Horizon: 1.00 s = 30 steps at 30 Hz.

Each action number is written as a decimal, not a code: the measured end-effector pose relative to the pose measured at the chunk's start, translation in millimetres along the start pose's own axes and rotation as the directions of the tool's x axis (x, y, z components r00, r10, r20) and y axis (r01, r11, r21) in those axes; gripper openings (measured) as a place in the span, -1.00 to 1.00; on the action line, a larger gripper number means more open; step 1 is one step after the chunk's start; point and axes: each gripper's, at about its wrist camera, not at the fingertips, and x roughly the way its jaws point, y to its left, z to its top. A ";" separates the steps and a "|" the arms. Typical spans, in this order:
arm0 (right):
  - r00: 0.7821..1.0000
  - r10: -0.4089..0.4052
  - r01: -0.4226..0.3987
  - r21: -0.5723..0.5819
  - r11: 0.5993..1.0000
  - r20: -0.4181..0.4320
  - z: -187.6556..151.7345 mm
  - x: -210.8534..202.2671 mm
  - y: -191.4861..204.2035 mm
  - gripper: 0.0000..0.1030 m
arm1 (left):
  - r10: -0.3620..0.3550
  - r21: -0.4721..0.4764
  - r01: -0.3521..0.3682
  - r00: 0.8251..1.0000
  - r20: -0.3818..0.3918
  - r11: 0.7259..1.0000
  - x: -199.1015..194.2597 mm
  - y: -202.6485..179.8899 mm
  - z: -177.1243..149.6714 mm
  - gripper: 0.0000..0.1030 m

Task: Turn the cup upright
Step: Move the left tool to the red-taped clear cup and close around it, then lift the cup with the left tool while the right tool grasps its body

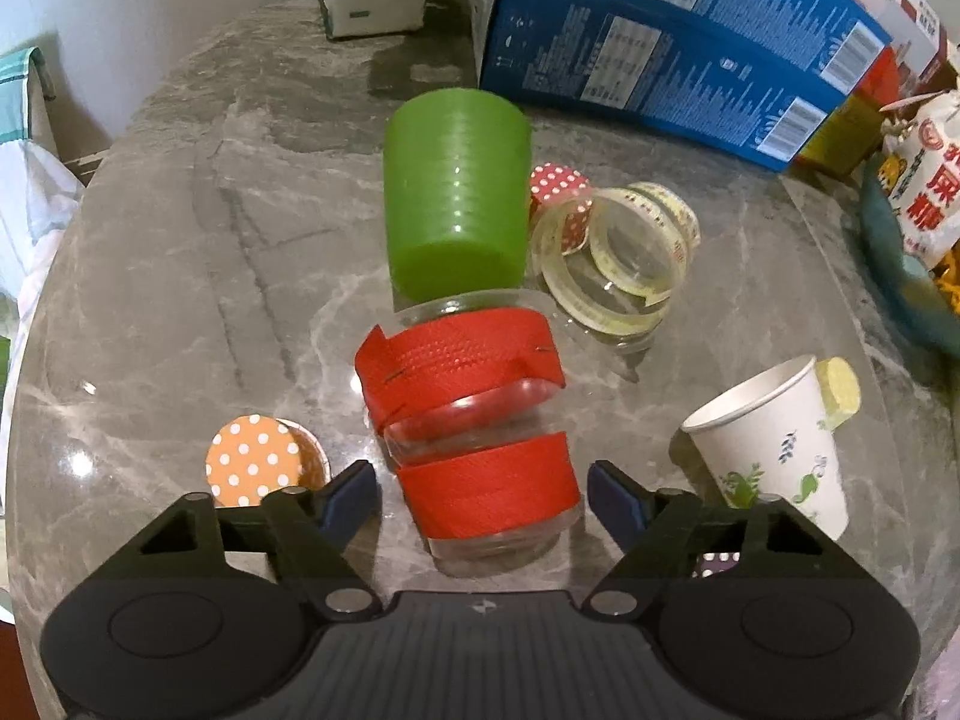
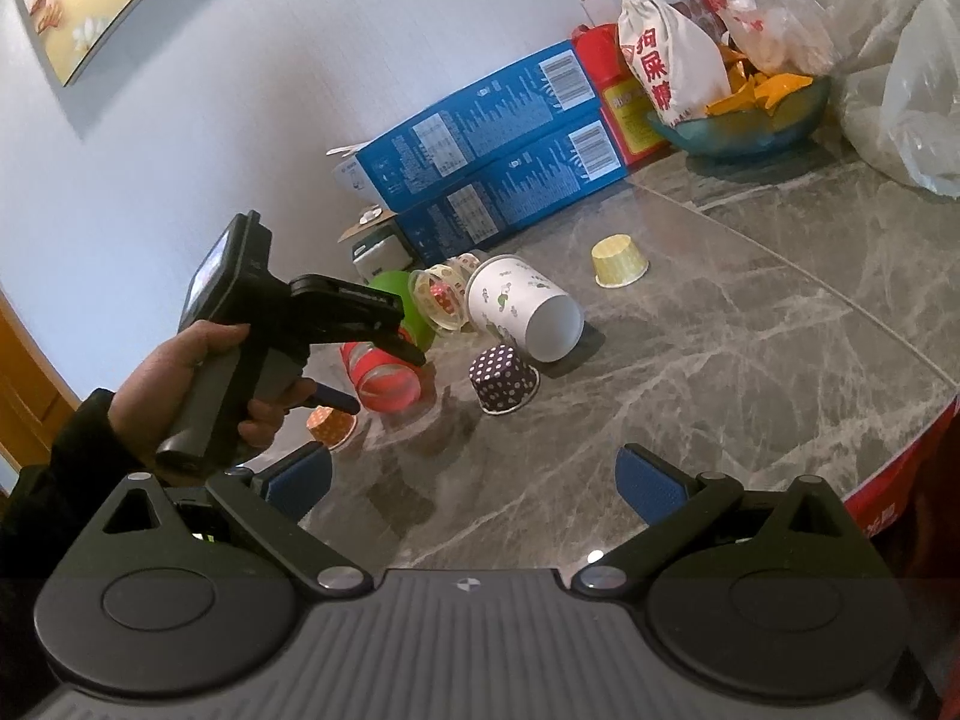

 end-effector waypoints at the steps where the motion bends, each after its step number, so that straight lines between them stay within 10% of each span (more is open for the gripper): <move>1: 1.000 0.001 -0.001 0.000 1.000 -0.001 -0.4 -0.8 0.4 0.98 | 0.001 -0.003 -0.001 1.000 -0.004 1.000 1.6 0.5 0.0 0.40; 16: 1.000 0.002 -0.002 0.011 1.000 -0.002 -3.2 -1.3 9.3 0.98 | -0.084 0.114 0.073 0.992 0.097 0.991 -32.2 4.1 -21.7 0.19; 30: 0.993 0.003 0.020 0.197 0.980 -0.116 -22.9 1.3 -7.1 0.98 | -0.258 0.421 0.240 0.966 -0.015 0.875 -97.5 40.8 -164.2 0.19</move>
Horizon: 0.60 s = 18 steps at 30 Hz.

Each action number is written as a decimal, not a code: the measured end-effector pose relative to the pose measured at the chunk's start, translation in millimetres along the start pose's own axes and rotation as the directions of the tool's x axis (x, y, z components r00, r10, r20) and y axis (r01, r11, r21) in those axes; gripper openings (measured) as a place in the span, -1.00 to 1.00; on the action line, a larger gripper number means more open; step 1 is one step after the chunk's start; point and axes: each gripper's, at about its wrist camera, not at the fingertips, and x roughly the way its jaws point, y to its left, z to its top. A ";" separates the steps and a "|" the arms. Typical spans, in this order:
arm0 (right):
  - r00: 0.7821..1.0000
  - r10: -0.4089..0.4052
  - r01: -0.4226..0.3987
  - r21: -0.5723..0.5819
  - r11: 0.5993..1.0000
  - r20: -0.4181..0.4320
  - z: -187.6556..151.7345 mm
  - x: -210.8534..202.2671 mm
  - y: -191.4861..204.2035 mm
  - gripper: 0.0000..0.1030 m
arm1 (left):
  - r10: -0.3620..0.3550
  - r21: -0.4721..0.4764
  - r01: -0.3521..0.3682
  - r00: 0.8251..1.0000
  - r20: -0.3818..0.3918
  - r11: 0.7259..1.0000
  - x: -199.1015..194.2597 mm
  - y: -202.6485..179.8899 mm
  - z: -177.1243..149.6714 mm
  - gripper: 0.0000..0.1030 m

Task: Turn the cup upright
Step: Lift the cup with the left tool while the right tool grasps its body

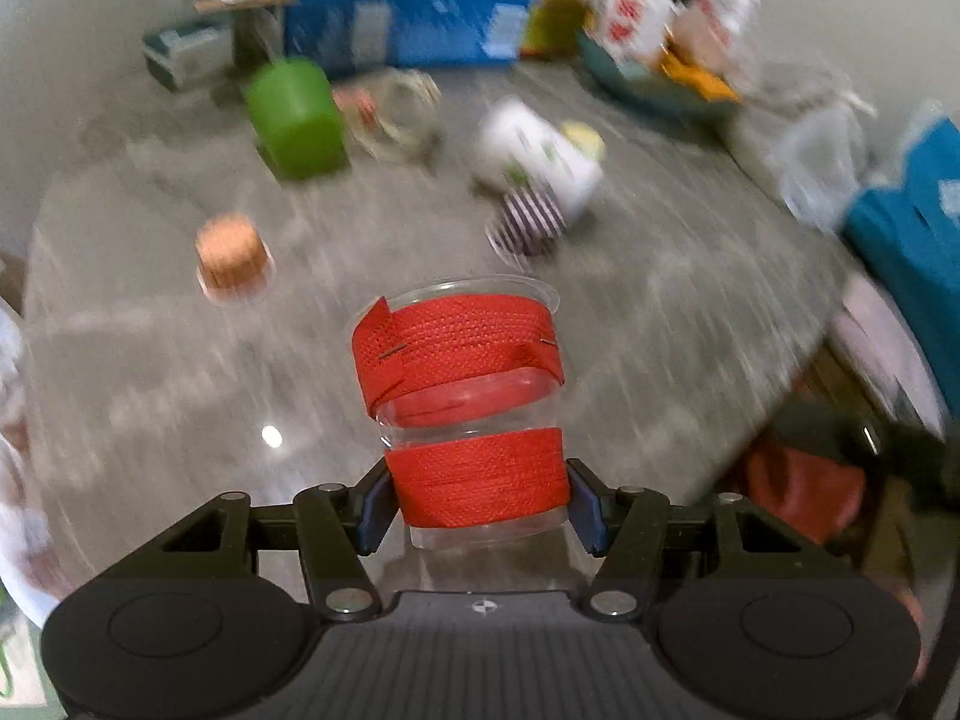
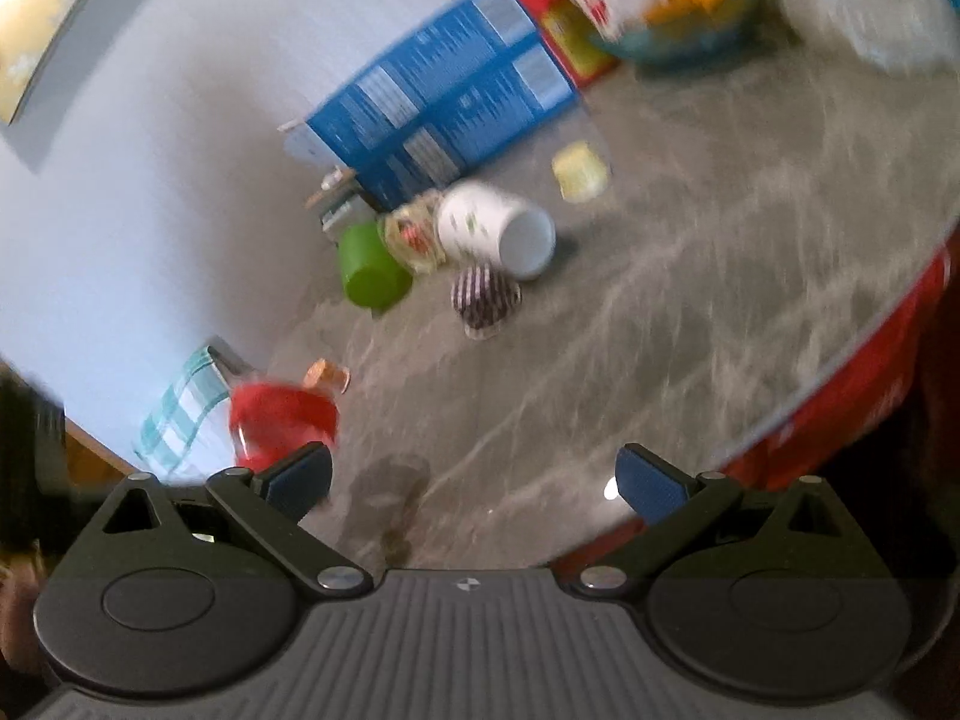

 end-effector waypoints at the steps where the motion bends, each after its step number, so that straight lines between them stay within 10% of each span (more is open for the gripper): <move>1: 1.000 0.009 -0.009 0.022 1.000 -0.017 -1.9 2.4 -0.9 0.98 | -0.014 -0.003 0.014 1.000 -0.014 1.000 1.6 -1.6 -5.8 0.19; 18: 0.970 0.069 -0.046 0.103 0.994 -0.233 -5.7 62.7 40.8 0.98 | -0.144 -0.029 0.142 0.988 -0.061 0.989 22.2 -4.2 -21.8 0.20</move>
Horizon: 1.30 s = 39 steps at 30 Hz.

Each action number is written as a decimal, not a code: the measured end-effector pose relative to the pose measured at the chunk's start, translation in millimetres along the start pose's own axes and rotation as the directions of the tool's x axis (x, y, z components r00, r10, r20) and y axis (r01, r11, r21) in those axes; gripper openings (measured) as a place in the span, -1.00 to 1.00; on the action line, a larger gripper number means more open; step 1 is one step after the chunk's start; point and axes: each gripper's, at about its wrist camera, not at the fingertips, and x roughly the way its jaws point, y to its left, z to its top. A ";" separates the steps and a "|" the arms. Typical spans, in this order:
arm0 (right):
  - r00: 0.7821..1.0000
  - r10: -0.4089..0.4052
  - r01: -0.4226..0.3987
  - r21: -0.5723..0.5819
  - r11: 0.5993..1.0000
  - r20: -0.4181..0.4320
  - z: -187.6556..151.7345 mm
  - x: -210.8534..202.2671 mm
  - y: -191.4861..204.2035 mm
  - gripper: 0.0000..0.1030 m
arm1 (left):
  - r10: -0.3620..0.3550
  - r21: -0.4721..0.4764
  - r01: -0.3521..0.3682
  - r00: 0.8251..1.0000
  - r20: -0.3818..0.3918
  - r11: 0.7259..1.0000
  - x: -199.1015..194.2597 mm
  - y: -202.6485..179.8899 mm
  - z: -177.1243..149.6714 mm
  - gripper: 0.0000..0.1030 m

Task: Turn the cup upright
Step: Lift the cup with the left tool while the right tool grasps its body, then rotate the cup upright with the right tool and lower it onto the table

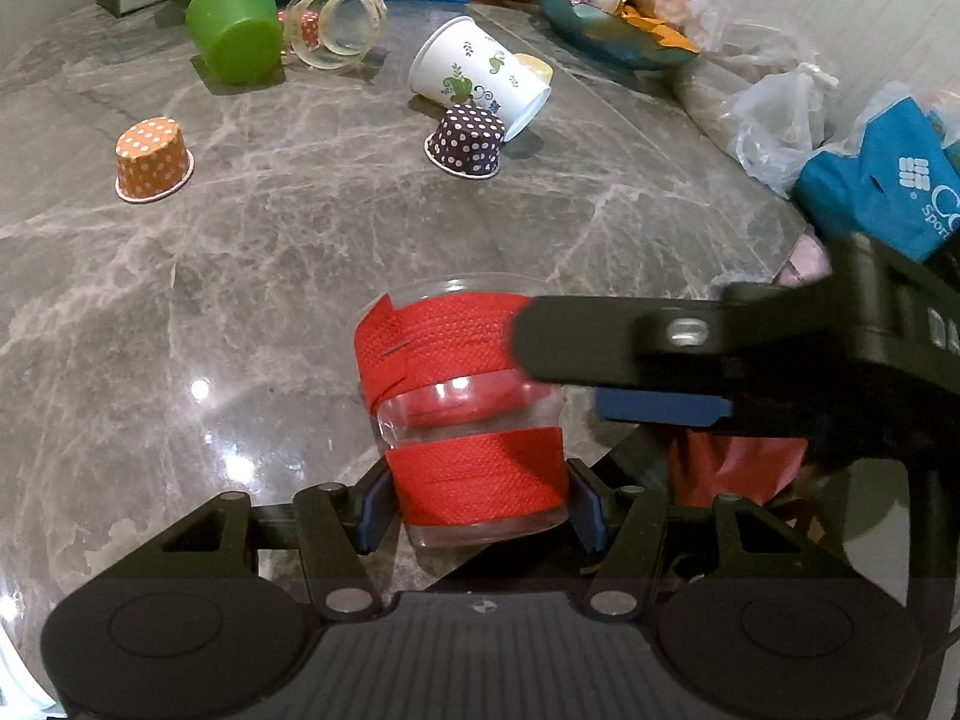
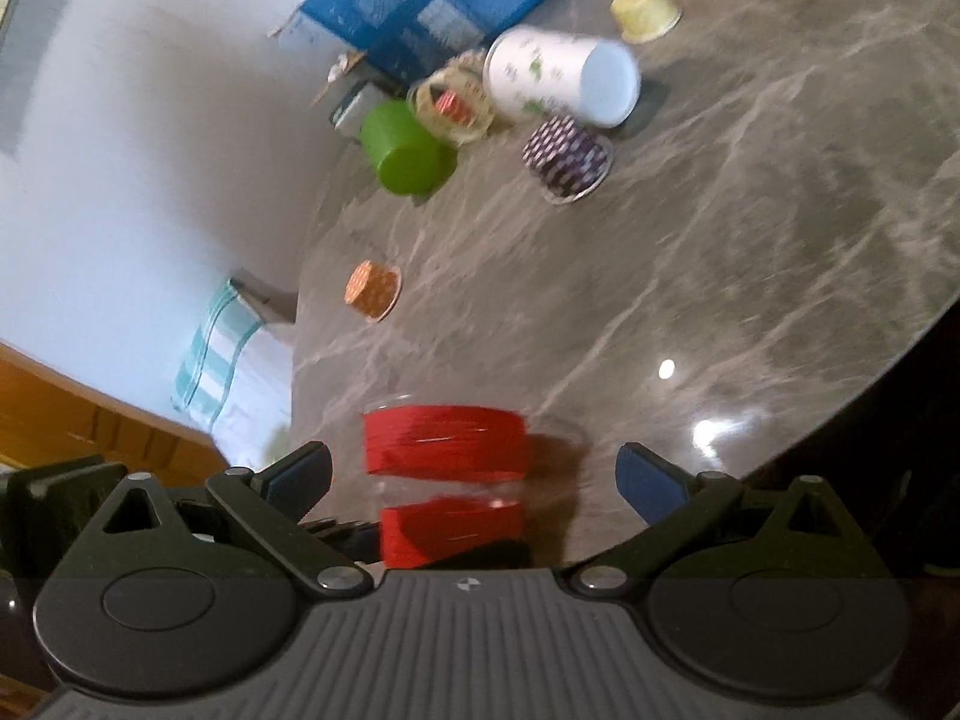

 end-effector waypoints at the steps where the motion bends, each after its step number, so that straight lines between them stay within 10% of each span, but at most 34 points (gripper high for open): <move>1: 1.000 -0.006 0.006 -0.005 1.000 -0.024 1.9 6.2 3.5 0.98 | -0.006 0.002 0.006 1.000 -0.002 1.000 0.0 0.2 0.3 0.20; 11: 0.981 -0.154 0.141 -0.112 0.984 -0.118 18.2 39.6 33.4 0.89 | -0.048 0.010 0.048 0.999 -0.015 0.999 0.0 2.3 0.5 0.20; 18: 0.967 -0.200 0.177 -0.147 0.973 -0.160 19.8 47.2 36.8 0.34 | -0.071 0.007 0.071 0.997 -0.012 0.997 -2.1 7.4 -0.7 0.21; 25: 0.978 -0.179 0.161 -0.162 0.974 -0.104 19.1 38.0 41.2 0.30 | -0.159 -0.008 0.160 0.984 0.076 0.987 -16.9 23.6 -15.9 0.57; 33: 0.982 -0.139 0.166 -0.229 0.959 0.130 18.4 14.4 44.4 0.30 | -0.193 0.006 0.209 0.891 0.412 0.978 -75.3 53.3 -43.2 0.89; 39: 0.881 -0.065 0.275 -0.397 0.876 0.468 -12.9 5.5 49.7 0.30 | -0.136 0.009 0.156 0.832 0.537 0.988 -96.7 56.9 -54.8 0.96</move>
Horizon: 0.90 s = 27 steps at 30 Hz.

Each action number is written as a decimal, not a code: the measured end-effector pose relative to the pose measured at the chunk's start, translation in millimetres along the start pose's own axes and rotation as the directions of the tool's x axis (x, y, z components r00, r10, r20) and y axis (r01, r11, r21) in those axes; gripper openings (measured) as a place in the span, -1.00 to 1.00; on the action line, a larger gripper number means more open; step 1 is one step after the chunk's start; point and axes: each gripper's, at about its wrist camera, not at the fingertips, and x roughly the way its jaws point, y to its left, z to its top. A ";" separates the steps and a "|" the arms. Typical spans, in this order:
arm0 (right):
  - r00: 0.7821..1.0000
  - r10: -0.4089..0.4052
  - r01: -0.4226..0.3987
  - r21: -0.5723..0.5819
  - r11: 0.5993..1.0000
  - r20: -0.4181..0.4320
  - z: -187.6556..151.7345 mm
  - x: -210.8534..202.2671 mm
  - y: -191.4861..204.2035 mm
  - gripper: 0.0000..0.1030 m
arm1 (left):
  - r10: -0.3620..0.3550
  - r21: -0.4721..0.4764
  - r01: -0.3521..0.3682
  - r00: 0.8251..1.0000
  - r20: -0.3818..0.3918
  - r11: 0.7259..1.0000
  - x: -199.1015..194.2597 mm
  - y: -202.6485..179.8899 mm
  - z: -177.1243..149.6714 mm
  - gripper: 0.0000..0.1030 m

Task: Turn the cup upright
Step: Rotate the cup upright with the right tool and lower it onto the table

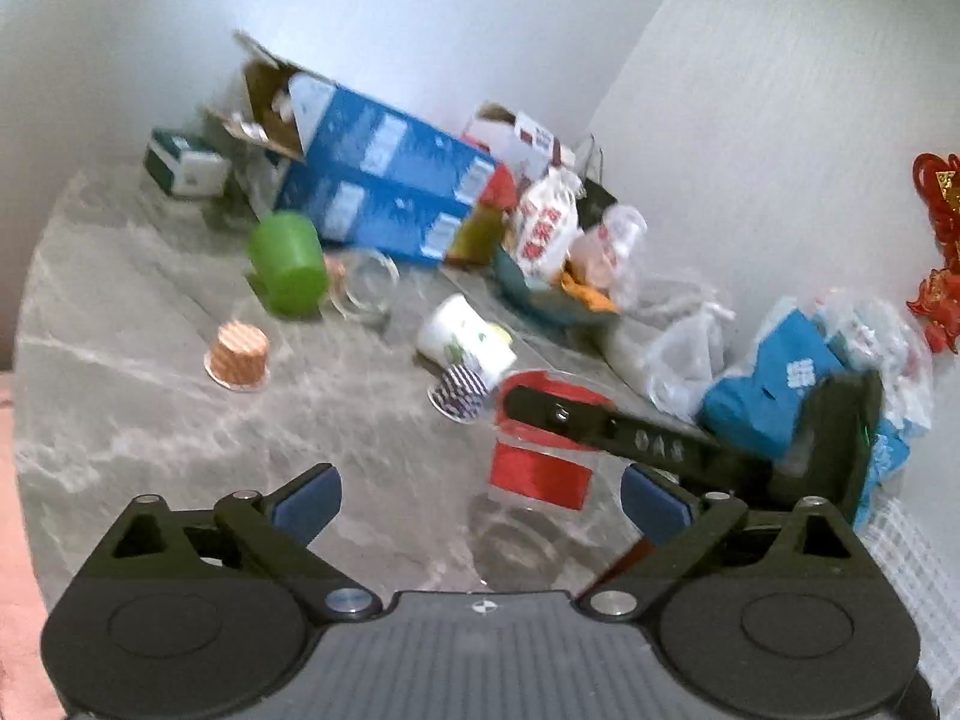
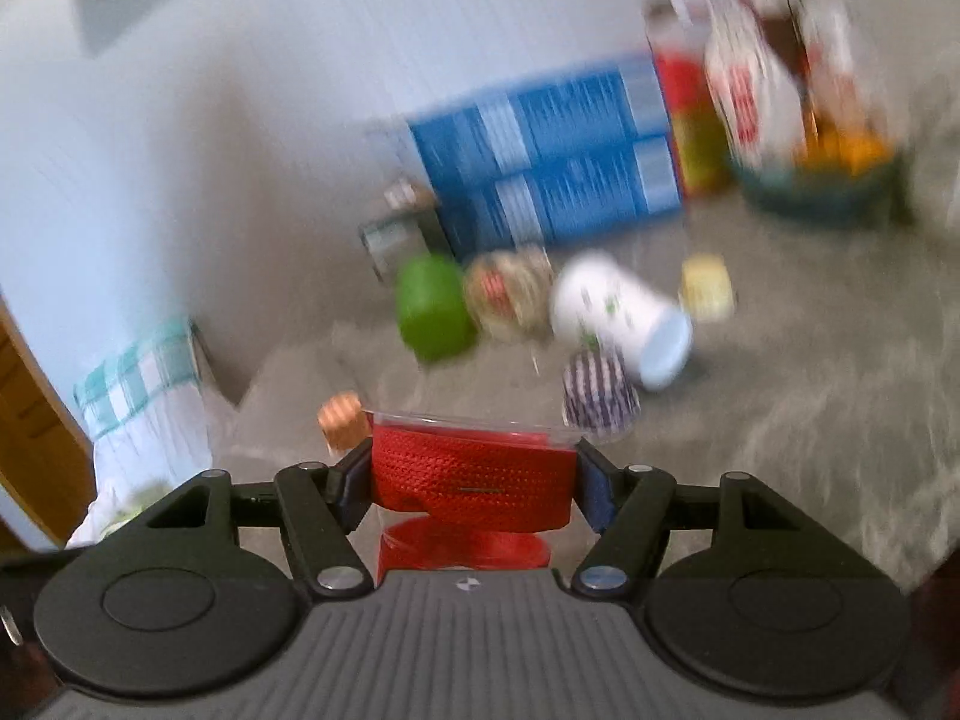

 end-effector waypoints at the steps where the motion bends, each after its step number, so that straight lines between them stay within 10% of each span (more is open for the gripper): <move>1: 0.998 0.000 0.001 -0.023 1.000 0.059 -6.1 -2.5 0.7 0.30 | 0.019 0.007 -0.019 1.000 0.012 1.000 0.2 1.0 2.2 0.96; 11: 0.877 0.047 0.104 -0.286 0.953 0.478 -76.2 -11.2 12.3 0.30 | 0.078 0.022 -0.081 0.991 0.111 0.996 -17.7 9.2 -14.6 0.96; 27: 0.824 0.060 0.182 -0.363 0.914 0.563 -114.9 9.0 21.9 0.29 | 0.058 -0.045 -0.054 0.995 0.078 0.998 -7.4 25.1 -51.4 0.96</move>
